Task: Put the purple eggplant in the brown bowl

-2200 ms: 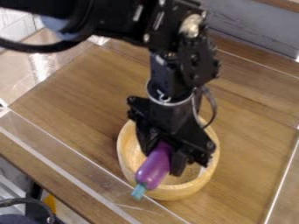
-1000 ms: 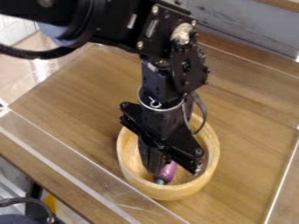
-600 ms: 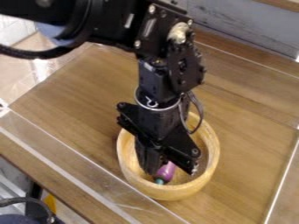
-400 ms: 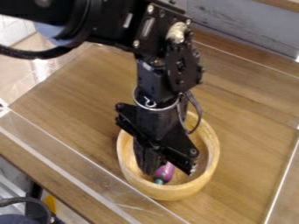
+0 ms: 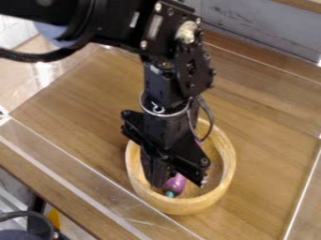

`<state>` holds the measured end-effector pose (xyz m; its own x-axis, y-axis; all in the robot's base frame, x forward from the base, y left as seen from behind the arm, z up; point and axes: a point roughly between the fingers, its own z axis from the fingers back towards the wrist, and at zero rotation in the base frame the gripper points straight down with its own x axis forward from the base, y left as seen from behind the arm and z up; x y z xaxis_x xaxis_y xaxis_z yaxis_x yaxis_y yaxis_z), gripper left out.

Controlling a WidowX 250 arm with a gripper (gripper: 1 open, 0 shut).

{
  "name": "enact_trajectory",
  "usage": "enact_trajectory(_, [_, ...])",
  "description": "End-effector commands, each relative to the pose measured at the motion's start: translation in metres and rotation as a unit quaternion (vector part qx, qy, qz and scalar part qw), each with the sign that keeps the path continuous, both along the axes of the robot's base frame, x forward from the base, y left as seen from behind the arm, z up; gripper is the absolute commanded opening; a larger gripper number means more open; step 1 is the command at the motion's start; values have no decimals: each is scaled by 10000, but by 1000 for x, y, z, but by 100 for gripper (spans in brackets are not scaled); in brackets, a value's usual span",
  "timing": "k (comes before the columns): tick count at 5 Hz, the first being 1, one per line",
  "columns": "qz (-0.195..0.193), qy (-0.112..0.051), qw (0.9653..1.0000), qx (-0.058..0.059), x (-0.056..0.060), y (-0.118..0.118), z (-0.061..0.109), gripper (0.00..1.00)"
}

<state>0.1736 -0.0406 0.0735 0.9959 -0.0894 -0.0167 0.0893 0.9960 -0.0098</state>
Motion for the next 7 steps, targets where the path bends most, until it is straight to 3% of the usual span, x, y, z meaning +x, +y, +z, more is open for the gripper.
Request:
enact_trajectory(1, [55, -112, 9999, -48, 4, 2, 6, 0])
enact_trajectory(7, [53, -22, 9999, -123, 13, 9, 11, 0])
